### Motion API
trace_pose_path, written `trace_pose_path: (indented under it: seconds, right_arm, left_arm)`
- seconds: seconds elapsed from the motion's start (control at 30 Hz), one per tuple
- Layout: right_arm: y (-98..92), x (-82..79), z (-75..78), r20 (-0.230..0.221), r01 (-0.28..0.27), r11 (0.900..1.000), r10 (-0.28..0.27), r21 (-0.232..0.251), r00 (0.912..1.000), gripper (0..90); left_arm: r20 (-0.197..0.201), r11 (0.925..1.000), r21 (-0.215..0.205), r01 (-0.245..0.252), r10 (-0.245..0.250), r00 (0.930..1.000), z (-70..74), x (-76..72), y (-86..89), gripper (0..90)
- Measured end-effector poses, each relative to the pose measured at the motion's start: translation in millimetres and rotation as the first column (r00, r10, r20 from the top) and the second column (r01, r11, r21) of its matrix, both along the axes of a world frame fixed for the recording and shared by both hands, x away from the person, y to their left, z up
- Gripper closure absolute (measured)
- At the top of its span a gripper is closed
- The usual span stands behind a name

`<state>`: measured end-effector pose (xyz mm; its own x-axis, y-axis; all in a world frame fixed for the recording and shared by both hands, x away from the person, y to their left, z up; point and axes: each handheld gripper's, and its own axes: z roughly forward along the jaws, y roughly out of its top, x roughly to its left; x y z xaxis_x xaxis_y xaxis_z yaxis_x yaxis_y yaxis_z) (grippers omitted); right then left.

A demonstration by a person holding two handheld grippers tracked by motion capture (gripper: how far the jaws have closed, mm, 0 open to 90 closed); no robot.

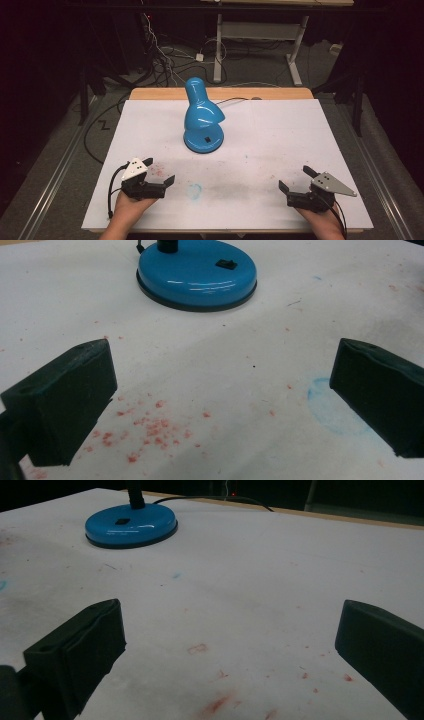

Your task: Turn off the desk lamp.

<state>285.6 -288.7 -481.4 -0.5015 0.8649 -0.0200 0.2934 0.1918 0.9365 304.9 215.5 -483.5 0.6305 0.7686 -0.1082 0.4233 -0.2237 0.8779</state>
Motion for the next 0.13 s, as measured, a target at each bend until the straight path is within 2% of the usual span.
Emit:
trace_pose_path:
  seconds: [0.13]
  right_arm:
    - [2.1, 0.5, -1.2, -0.003, -0.004, 1.0, 0.004, -0.004, 1.0, 0.3]
  left_arm:
    - [-0.007, 0.9999, 0.013, 0.005, -0.005, 1.0, -1.3, -0.7, 0.0, 0.0]
